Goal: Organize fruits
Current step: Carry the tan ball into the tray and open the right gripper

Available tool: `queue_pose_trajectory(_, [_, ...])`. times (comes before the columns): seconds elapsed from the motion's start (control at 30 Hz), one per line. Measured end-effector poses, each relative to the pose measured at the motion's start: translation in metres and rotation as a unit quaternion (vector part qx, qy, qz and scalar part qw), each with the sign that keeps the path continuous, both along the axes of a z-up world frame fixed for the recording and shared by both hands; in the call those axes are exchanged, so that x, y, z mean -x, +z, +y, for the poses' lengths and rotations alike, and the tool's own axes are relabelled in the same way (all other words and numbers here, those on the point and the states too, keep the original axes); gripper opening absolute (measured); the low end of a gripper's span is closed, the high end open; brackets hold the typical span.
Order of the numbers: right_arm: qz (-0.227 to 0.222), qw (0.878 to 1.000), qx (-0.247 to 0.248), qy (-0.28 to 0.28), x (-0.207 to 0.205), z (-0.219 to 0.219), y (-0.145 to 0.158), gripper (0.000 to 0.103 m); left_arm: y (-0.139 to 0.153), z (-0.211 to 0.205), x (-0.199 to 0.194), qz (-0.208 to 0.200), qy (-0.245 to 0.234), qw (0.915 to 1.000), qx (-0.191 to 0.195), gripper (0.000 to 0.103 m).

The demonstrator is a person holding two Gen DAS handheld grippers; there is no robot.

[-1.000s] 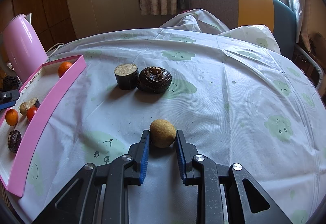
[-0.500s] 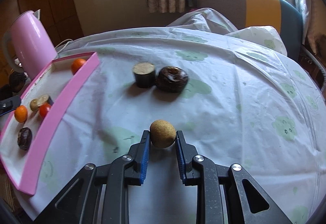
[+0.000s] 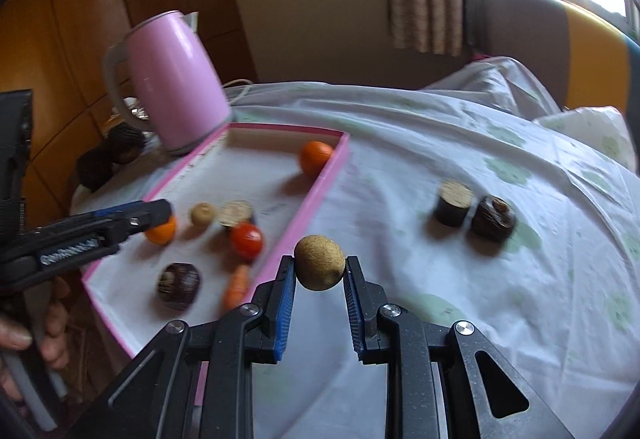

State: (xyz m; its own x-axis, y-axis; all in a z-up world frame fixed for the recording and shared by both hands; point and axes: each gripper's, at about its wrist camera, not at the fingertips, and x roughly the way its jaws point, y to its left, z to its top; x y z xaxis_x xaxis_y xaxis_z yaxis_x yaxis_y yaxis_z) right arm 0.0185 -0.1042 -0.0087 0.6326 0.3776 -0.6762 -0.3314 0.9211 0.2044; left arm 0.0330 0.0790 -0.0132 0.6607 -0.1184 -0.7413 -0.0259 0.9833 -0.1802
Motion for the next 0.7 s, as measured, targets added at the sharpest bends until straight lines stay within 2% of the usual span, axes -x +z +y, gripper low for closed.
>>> queue_pose_trajectory(0.4, [0.014, 0.997, 0.002, 0.082, -0.003, 0.052, 0.0, 0.025, 0.001, 0.013, 0.003, -0.005, 0.014, 0.9998, 0.01, 0.04])
queue_pose_trajectory(0.63, [0.025, 0.996, -0.004, 0.089, -0.004, 0.06, -0.006, 0.025, 0.0, 0.016, 0.003, -0.001, 0.018, 0.9997, 0.014, 0.04])
queue_pose_trajectory(0.7, [0.026, 0.996, -0.012, 0.084, -0.003, 0.057, -0.006, 0.031, -0.001, 0.016, 0.002, 0.0, 0.017, 0.9998, 0.014, 0.04])
